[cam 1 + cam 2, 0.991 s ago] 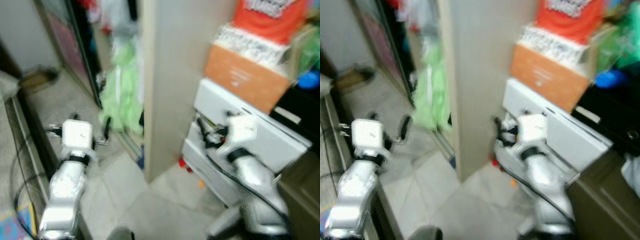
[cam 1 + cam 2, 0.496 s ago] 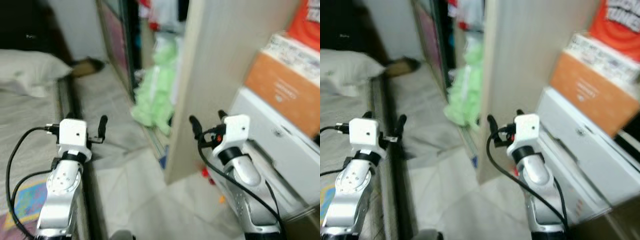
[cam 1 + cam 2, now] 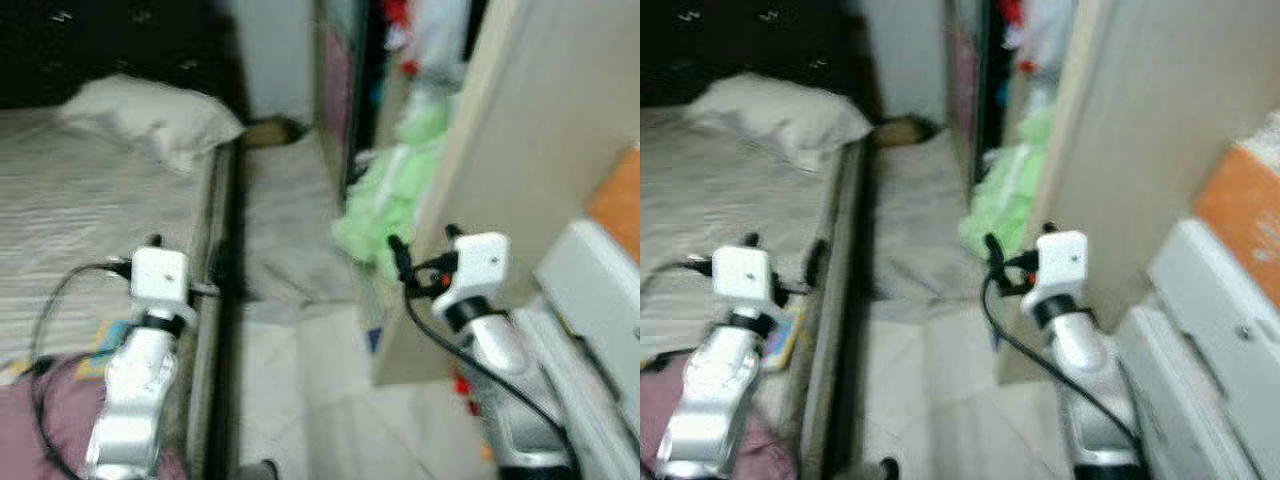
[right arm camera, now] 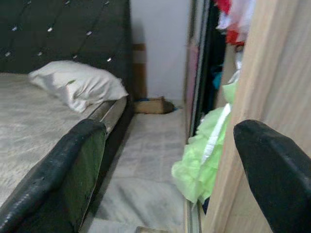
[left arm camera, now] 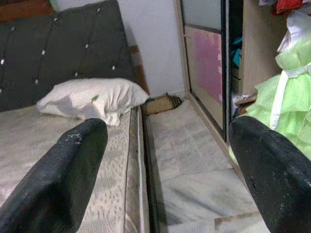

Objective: Clean up the room

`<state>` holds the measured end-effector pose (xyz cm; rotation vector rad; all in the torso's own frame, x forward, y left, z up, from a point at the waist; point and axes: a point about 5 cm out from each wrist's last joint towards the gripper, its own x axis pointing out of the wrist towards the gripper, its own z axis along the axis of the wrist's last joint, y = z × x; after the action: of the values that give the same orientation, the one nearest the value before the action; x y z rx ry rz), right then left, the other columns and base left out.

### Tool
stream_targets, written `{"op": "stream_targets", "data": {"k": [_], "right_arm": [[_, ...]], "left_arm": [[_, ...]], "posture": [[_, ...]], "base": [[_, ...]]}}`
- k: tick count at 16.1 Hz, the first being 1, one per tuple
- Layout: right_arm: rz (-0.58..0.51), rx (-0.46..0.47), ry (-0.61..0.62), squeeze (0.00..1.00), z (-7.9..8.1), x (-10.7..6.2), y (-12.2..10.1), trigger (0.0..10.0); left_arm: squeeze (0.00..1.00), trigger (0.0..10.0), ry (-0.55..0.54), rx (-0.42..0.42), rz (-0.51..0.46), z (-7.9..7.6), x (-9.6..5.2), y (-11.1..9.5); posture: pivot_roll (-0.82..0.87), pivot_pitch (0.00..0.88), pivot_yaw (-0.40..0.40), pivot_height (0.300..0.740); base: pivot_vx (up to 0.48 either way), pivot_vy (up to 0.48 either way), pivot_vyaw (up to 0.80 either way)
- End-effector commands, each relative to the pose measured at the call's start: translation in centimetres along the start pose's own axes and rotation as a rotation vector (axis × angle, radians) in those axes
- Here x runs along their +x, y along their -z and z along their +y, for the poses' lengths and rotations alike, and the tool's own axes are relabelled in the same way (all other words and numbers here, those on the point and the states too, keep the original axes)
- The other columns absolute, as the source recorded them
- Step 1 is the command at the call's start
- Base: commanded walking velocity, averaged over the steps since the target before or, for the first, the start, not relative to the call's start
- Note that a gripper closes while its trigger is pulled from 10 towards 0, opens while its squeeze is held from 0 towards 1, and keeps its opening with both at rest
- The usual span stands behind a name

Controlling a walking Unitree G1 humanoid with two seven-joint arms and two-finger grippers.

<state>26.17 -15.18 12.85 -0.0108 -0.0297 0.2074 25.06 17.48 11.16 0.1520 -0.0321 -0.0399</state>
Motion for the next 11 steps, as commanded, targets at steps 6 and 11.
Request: {"op": "stream_targets", "data": {"k": [6,11], "right_arm": [[-0.019,-0.006,-0.021,0.0,0.09,0.66,-0.5,10.0],[-0.027,-0.009,-0.022,0.0,0.01,0.76,-0.64,10.0]], "left_arm": [[0.0,10.0,-0.022,0.001,-0.002,0.69,-0.38,-0.09],[0.0,10.0,-0.009,0.0,-0.016,0.45,0.02,-0.43]], "posture": [[-0.03,0.0,-0.051,0.74],[-0.03,0.0,-0.049,0.74]], "base": [[0.0,0.0,0.8],[0.0,0.0,0.8]]}}
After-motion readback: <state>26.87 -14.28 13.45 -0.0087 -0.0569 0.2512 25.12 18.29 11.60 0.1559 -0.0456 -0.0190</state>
